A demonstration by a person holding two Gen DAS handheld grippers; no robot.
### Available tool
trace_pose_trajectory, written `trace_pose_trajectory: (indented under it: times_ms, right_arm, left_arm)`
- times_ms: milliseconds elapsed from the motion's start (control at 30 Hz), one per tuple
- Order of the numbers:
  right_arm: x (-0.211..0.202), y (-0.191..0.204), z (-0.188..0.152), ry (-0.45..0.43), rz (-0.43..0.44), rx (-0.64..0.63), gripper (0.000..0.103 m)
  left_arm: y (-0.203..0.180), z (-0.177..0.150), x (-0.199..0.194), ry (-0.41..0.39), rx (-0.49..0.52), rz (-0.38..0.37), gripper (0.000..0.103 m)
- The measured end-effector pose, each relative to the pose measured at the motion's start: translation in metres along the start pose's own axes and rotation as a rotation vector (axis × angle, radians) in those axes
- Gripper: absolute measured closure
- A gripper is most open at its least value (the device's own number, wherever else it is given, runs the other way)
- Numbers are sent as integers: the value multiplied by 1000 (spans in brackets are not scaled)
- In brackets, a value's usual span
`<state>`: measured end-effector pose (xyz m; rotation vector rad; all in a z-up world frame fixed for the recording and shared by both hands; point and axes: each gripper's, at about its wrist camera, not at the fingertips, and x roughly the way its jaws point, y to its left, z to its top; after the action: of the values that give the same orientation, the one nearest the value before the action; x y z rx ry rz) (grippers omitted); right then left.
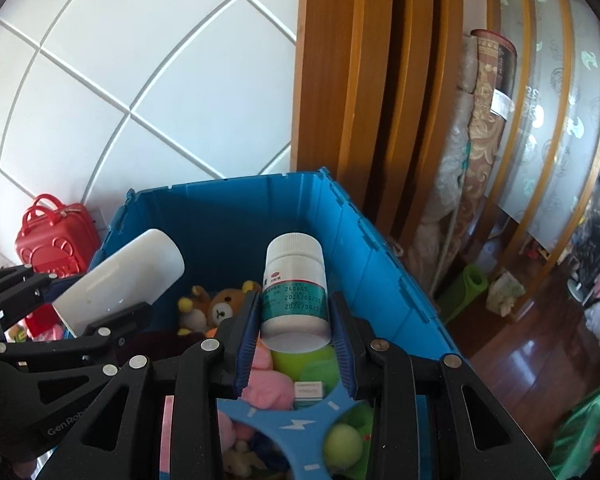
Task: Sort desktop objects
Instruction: 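Open both tools to drop the roll and bottle into the crate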
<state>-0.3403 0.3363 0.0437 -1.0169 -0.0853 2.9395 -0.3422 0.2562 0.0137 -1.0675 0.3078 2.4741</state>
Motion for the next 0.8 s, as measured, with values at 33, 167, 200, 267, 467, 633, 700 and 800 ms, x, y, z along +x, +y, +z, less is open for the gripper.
trace_pose_trajectory:
  times_ms: [33, 167, 200, 267, 467, 633, 700, 800]
  right_arm:
    - [2, -1, 2, 5, 0, -3, 69]
    - [7, 4, 9, 22, -15, -29, 69]
    - [9, 4, 10, 24, -12, -31, 69]
    - [11, 5, 11, 30, -6, -31, 69]
    - [22, 4, 5, 65, -5, -27, 69]
    - [25, 0, -1, 88, -1, -26, 66]
    - [23, -1, -4, 88, -6, -22, 59]
    - [15, -2, -9, 80, -16, -18, 53]
  left_arm:
    - [1, 1, 2, 8, 1, 2, 57]
    - [4, 1, 9, 38, -5, 2, 57]
    - [4, 1, 9, 34, -7, 2, 57]
    - [5, -1, 9, 32, -5, 2, 57]
    - [3, -9, 5, 33, 13, 3, 39]
    - [0, -15, 0, 41, 25, 5, 39]
    - [-1, -18, -3, 45, 25, 10, 39]
    - [-1, -26, -8, 61, 21, 7, 39]
